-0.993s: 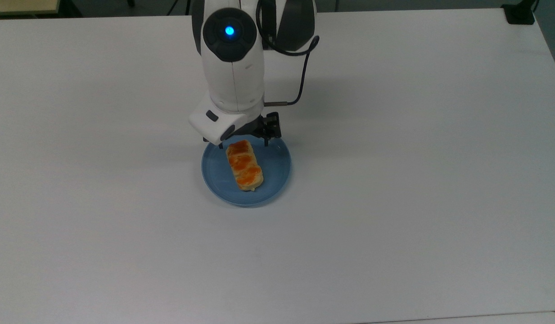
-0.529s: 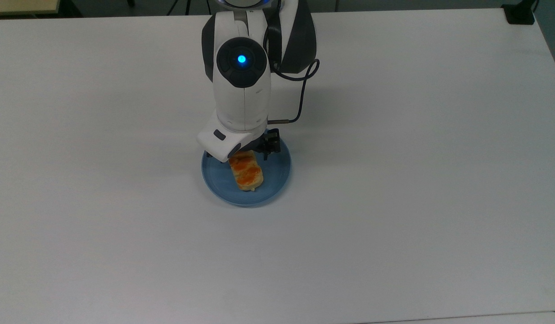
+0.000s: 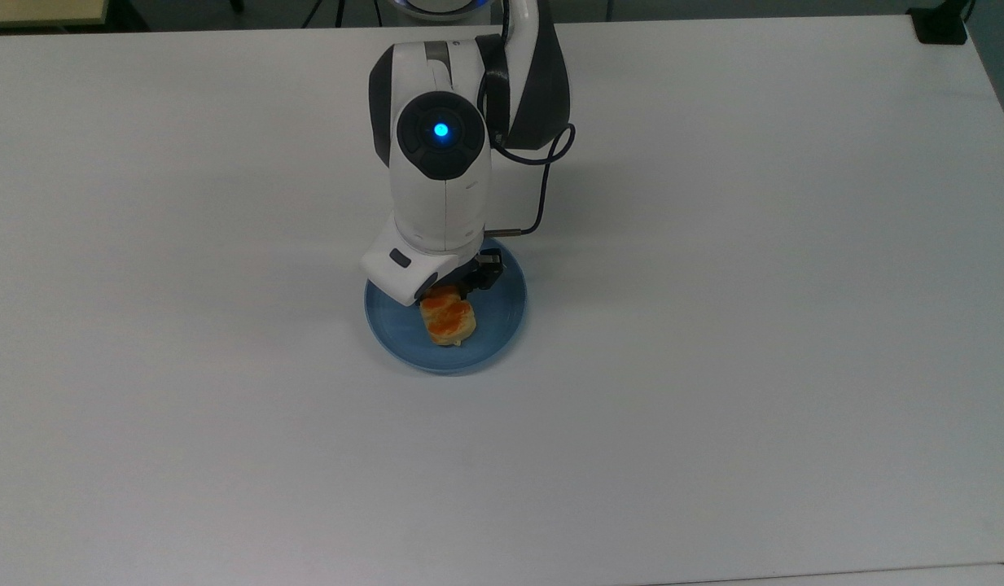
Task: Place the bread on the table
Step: 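Close the gripper around the bread roll, then lift the bread roll off the plate and carry it beside the plate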
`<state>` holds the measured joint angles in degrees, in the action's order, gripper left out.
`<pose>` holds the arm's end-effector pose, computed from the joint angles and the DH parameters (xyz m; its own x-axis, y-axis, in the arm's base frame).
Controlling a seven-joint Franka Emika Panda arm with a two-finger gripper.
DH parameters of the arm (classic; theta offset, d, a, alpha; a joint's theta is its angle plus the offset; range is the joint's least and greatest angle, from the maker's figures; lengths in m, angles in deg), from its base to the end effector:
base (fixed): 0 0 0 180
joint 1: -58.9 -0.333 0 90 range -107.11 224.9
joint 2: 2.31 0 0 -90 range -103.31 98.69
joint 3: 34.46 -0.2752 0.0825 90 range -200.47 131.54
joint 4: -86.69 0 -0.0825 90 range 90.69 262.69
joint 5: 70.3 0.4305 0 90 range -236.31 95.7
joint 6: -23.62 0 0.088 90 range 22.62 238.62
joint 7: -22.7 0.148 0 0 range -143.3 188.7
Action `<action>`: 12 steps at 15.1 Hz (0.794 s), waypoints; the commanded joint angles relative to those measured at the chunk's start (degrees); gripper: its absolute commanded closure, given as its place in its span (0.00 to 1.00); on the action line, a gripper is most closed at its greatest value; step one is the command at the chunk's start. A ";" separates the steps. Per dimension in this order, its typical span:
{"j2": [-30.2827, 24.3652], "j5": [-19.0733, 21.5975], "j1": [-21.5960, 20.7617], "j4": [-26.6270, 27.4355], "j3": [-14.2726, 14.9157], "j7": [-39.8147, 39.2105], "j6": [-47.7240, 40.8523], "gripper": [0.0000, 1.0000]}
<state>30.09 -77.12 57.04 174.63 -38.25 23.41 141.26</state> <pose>0.7095 0.0560 0.2239 0.9901 0.1323 -0.0461 0.1353 -0.9885 0.0679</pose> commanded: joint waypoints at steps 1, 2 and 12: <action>-0.84 -0.74 -0.69 0.39 0.53 0.70 0.75 0.63; -1.54 -0.65 -0.52 0.30 0.53 0.52 0.40 0.64; -7.53 -0.92 11.42 -1.64 0.80 -8.25 -4.97 0.64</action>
<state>23.20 -77.32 63.63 172.77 -37.29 20.28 136.85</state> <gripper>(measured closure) 0.634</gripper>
